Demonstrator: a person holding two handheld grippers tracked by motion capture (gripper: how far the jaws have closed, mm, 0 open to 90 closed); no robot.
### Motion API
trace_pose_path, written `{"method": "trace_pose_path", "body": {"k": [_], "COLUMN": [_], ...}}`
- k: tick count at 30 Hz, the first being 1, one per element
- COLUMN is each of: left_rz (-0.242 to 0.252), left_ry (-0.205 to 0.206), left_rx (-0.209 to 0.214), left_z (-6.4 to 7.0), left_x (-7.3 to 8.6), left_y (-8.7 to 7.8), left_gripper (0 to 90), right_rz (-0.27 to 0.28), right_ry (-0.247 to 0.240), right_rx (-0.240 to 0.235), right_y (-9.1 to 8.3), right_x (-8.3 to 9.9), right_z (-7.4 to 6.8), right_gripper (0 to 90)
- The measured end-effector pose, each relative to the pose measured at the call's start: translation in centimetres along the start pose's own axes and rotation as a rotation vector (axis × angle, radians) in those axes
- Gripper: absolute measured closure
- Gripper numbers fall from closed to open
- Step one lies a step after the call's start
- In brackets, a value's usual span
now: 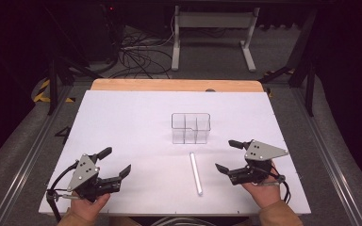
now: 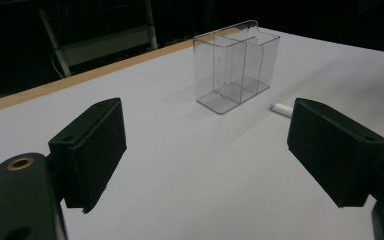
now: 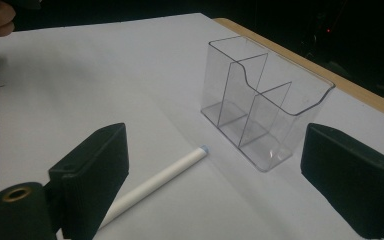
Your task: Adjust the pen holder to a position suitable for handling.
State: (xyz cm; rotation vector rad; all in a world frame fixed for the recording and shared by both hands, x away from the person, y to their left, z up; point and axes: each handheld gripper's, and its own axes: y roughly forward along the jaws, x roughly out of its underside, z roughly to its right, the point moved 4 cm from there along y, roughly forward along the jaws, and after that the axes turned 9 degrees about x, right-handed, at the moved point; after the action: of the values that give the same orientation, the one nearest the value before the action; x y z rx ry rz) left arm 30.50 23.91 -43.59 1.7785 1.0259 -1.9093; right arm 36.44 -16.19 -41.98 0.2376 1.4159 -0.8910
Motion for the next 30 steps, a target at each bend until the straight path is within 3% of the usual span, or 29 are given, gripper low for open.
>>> {"method": "trace_pose_path", "body": {"k": [11, 14, 15, 20, 30], "left_rz": [-0.001, 0.0, -0.001, -0.004, -0.004], "left_ry": [0.002, 0.001, 0.001, 0.0, -0.003], "left_rx": [0.0, 0.001, 0.001, 0.003, 0.006], "left_z": [0.0, 0.0, 0.0, 0.0, 0.0], "left_x": [0.0, 0.0, 0.0, 0.0, 0.0], "left_y": [0.0, 0.0, 0.0, 0.0, 0.0], "left_gripper": [16.7, 16.7, 16.8, 16.8, 16.8], "right_rz": [-0.003, -0.029, -0.052, -0.062, -0.109], "right_ry": [-0.036, -0.041, -0.045, -0.044, -0.119], "right_rx": [-0.015, -0.016, -0.028, -0.071, -0.096], "right_y": [0.6, 0.6, 0.5, 0.2, 1.9], "right_x": [-1.3, -1.5, -1.9, -2.9, -4.8], "right_z": [-0.1, 0.0, 0.1, 0.4, 0.8], "right_gripper": [11.9, 13.5, 15.0, 20.5, 22.1]}}
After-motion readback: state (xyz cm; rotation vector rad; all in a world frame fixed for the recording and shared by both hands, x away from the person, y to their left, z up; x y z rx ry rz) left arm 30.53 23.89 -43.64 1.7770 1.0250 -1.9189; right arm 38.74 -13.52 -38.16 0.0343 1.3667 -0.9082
